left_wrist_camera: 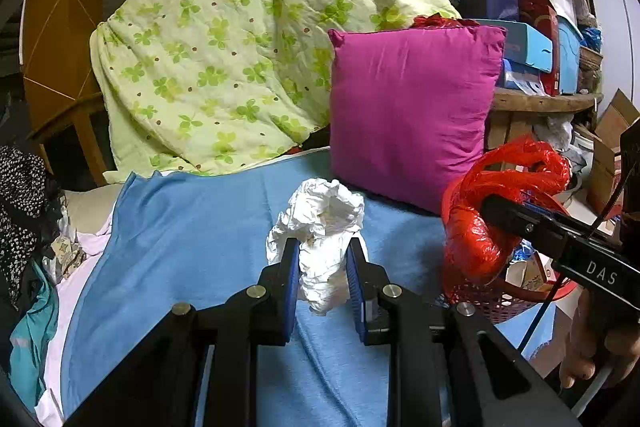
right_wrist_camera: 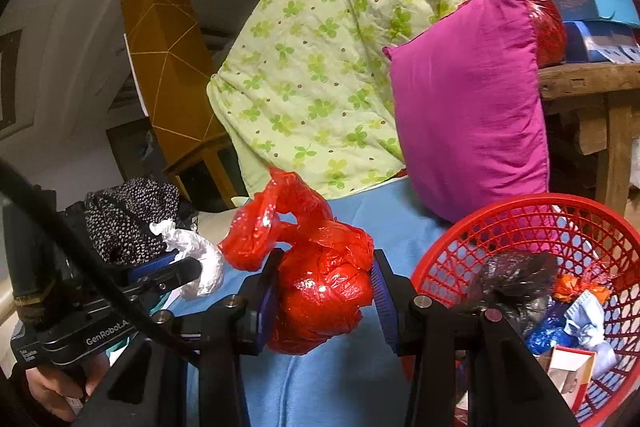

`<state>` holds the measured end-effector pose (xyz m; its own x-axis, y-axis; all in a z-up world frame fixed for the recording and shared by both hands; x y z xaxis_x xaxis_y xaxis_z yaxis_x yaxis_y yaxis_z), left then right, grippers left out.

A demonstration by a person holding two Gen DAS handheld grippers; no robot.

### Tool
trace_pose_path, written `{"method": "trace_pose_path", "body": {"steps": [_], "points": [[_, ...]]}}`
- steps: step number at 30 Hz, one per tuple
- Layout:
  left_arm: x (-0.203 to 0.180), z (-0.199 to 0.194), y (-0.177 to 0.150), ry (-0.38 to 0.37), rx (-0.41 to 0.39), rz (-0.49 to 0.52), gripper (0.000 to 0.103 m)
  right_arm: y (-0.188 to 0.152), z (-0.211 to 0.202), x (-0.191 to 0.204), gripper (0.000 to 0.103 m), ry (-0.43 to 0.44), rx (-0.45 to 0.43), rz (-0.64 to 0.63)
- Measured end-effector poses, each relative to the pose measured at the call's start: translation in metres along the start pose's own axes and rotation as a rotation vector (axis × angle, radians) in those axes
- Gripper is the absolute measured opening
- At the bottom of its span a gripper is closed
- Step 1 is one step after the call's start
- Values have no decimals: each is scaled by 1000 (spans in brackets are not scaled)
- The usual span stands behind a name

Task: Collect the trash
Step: 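Carry the white tissue and red bow over the red basket with both tools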

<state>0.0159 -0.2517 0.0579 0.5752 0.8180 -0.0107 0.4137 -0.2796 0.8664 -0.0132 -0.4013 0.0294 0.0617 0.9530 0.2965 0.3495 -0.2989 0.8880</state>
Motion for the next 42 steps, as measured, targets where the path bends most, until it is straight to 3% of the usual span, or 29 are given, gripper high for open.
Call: {"method": "trace_pose_path", "body": {"steps": [42], "points": [[-74, 38, 39, -122, -18, 98, 24, 27, -48, -99, 45, -128, -127, 240]]}}
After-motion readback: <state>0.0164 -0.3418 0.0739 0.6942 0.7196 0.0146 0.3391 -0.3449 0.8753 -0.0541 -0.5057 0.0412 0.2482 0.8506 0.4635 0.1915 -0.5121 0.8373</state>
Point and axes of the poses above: each gripper's, at about its wrist camera, not at the fingertips, and z roughly the way its jaws point, x to its left, y to its top, the point moved 8 cm from there along z, roughly the way its jaws point, and after that the axes turned 15 degrees about -y, right-handed, at the moved point
